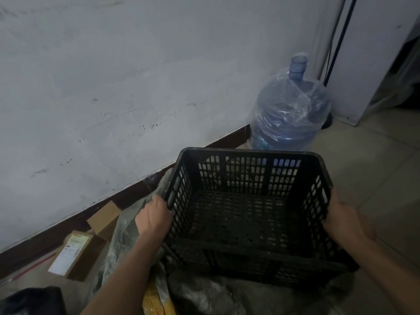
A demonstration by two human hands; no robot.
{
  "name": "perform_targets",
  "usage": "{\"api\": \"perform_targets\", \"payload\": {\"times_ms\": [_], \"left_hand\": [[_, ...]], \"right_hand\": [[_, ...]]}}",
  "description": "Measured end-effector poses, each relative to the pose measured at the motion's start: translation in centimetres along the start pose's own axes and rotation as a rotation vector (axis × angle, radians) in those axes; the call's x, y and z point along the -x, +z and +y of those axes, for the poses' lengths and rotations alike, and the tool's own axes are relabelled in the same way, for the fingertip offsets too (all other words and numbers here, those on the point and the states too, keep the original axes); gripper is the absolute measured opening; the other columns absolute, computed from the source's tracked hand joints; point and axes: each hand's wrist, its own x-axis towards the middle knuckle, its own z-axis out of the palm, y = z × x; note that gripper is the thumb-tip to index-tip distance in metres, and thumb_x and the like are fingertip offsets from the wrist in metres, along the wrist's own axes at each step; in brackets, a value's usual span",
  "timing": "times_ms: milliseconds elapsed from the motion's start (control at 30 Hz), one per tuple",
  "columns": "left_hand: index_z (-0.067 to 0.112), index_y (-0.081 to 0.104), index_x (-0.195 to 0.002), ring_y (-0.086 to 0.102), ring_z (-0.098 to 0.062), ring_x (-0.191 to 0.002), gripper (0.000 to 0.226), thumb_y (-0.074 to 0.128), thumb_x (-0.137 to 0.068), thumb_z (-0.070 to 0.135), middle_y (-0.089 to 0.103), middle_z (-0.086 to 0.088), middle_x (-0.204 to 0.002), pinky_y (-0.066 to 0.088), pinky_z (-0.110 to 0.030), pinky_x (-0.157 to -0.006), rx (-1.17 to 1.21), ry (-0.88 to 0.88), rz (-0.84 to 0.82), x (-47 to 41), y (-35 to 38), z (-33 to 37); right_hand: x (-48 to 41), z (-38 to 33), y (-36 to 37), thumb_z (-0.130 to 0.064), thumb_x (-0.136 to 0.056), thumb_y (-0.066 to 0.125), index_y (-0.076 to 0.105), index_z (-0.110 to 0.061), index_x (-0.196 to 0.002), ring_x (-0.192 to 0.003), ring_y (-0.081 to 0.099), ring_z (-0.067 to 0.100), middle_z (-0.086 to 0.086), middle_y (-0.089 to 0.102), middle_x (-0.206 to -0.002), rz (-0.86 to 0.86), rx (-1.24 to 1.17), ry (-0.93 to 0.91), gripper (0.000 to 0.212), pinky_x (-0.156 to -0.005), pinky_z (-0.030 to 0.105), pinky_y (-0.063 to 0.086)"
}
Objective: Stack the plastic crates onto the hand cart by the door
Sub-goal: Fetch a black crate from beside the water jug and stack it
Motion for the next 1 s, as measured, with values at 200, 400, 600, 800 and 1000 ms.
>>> {"api": "perform_targets", "payload": {"times_ms": [200,400,600,800,1000], "left_hand": [[0.001,0.049,-0.116,0.058,-0.041,-0.112,0.029,0.053,-0.092,0.015,0.052,-0.018,-0.122,0.046,-0.045,-0.082,-0.021,-0.047,-0.046,0.4,-8.8,0.2],[-0.001,0.047,-0.109,0.057,-0.047,-0.109,0.02,0.047,-0.091,0.009,0.057,-0.024,-0.119,0.046,-0.05,-0.089,0.01,-0.031,-0.007,1.3,-24.5,1.1],[0.007,0.043,-0.095,0.055,-0.037,-0.087,0.005,0.046,-0.093,0.01,0.061,-0.017,-0.104,0.043,-0.042,-0.072,-0.009,-0.066,0.002,2.6,-39.8,3.3],[0.006,0.043,-0.094,0.054,-0.035,-0.078,0.003,0.043,-0.094,0.01,0.053,-0.011,-0.088,0.042,-0.043,-0.068,0.018,-0.073,0.016,4.2,-53.0,4.7],[0.005,0.044,-0.099,0.055,-0.037,-0.086,0.019,0.033,-0.1,0.02,0.06,-0.019,-0.099,0.041,-0.043,-0.072,0.033,-0.098,0.021,5.6,-67.9,5.7]], "right_hand": [[-1.8,-3.3,-7.1,0.001,-0.076,0.069,0.043,0.008,-0.115,-0.082,0.067,0.043,0.03,0.065,-0.093,0.022,-0.115,-0.078,0.048,-0.073,0.043,0.055],[0.0,-7.3,-21.8,-0.005,-0.079,0.069,0.057,0.001,-0.081,-0.072,0.061,0.033,0.02,0.061,-0.081,-0.062,-0.109,-0.065,0.014,-0.065,0.037,0.053],[3.5,-10.4,-37.1,-0.016,-0.086,0.065,0.046,-0.012,-0.066,-0.065,0.053,0.02,0.009,0.054,-0.076,-0.109,-0.076,-0.033,0.028,-0.053,0.031,0.044],[7.5,-13.1,-51.2,-0.023,-0.096,0.057,0.055,-0.008,-0.083,-0.066,0.051,0.016,0.002,0.047,-0.071,-0.099,-0.032,-0.037,0.02,-0.053,0.028,0.037],[12.3,-16.2,-64.7,-0.028,-0.093,0.057,0.062,-0.005,-0.089,-0.08,0.063,0.033,0.011,0.058,-0.081,-0.05,0.009,0.027,0.023,-0.066,0.036,0.047]]}}
